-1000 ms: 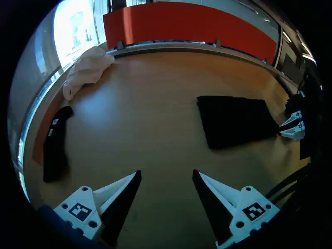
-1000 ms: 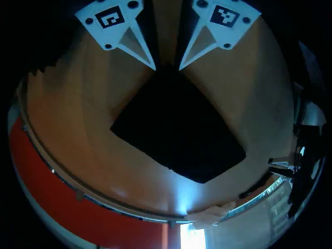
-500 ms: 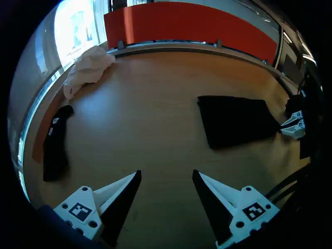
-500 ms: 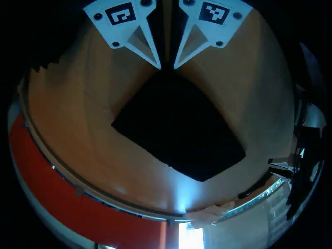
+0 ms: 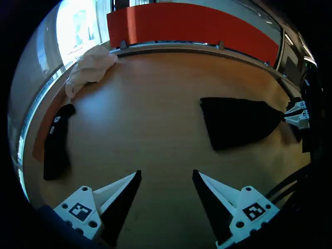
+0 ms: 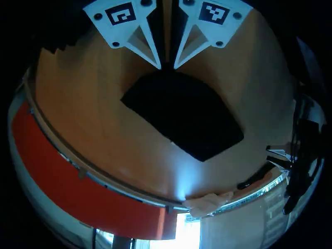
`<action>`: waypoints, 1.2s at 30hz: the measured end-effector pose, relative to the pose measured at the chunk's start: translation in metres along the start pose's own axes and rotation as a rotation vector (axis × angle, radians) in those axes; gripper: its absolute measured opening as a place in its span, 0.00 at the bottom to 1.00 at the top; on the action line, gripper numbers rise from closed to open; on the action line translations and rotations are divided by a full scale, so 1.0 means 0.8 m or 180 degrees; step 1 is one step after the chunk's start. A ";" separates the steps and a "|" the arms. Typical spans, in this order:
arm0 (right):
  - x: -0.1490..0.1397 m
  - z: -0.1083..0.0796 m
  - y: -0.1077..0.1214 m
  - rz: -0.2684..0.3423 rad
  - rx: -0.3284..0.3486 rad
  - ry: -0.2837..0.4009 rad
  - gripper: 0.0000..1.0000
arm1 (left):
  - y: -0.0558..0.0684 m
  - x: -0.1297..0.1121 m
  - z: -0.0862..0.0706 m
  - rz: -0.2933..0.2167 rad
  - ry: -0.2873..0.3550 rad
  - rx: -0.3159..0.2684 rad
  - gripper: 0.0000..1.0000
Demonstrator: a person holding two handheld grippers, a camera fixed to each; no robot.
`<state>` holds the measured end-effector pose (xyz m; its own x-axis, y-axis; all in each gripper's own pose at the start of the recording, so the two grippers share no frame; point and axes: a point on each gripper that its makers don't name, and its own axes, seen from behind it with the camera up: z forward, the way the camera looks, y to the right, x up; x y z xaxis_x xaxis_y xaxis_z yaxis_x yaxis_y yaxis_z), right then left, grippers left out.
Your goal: Fold towel
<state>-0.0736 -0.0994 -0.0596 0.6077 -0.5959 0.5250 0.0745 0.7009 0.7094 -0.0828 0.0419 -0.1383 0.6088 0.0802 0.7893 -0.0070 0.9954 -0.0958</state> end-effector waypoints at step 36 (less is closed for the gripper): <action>0.179 0.006 -0.057 -0.0802 0.0261 0.0526 0.06 | -0.018 0.015 -0.024 -0.0086 0.0122 0.0047 0.91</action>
<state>0.0063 -0.2189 -0.0144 0.6991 -0.6702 0.2490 0.1791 0.5014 0.8465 -0.0605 0.0273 -0.1392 0.6389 0.0515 0.7676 -0.0016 0.9978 -0.0657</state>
